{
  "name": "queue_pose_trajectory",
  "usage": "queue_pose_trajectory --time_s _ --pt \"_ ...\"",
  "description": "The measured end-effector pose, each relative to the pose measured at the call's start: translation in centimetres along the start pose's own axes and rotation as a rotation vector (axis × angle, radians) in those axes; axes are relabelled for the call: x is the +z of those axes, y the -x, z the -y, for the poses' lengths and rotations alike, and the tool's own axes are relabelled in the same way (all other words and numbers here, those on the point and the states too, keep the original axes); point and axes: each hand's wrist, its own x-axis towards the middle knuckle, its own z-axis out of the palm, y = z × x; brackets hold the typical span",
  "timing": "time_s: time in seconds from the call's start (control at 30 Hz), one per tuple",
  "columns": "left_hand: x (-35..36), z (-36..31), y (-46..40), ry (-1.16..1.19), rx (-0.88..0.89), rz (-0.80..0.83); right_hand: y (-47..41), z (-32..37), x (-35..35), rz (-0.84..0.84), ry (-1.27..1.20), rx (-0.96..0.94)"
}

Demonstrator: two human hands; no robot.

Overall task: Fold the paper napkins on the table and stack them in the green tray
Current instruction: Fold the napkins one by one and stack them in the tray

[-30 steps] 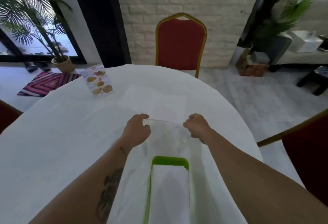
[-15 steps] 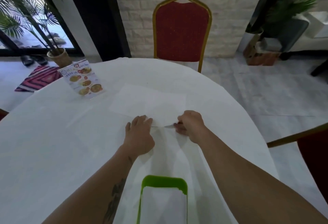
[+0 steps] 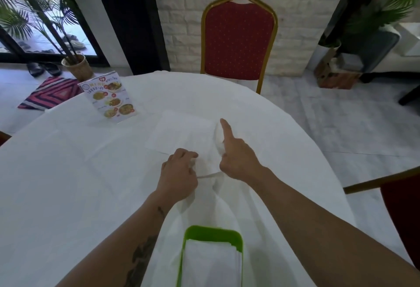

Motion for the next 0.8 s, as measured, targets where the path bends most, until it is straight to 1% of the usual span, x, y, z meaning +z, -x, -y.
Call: queue_pose_trajectory --time_s 0.07,0.13,0.17,0.23,0.3,0.37,0.43,0.5,0.6,0.7,0.8 --pt "-0.1 0.1 0.2 0.024 -0.023 -0.025 0.3 -0.4 0.4 0.134 0.007 -0.029" --pt "-0.1 0.2 0.3 0.026 -0.027 -0.042 0.5 -0.9 0.8 0.188 -0.102 -0.013" --pt "-0.2 0.2 0.4 0.021 -0.023 -0.042 0.5 -1.0 0.9 0.173 -0.160 0.008" --pt "-0.1 0.1 0.6 0.001 -0.006 -0.033 0.5 -1.0 1.2 0.086 -0.229 0.050" --pt "-0.1 -0.2 0.7 -0.022 0.007 -0.027 0.3 -1.1 1.3 0.001 -0.206 0.125" --pt "0.0 -0.3 0.7 -0.053 0.018 -0.011 0.1 -0.9 1.4 -0.029 -0.199 0.216" --pt "0.1 -0.3 0.8 -0.116 0.043 0.045 0.0 -0.5 1.4 -0.040 -0.262 0.277" --pt "0.3 -0.2 1.0 -0.189 0.064 0.109 -0.3 0.1 1.4 -0.028 -0.421 0.346" --pt "0.4 -0.2 1.4 -0.219 0.074 0.120 -0.9 0.6 1.9 0.028 -0.610 0.416" --pt "0.2 -0.5 1.5 -0.219 0.096 0.117 -1.1 0.6 2.7 0.036 -0.663 0.456" --pt "0.0 -0.3 1.7 -0.199 0.088 0.136 -1.3 0.4 3.3 -0.009 -0.670 0.473"
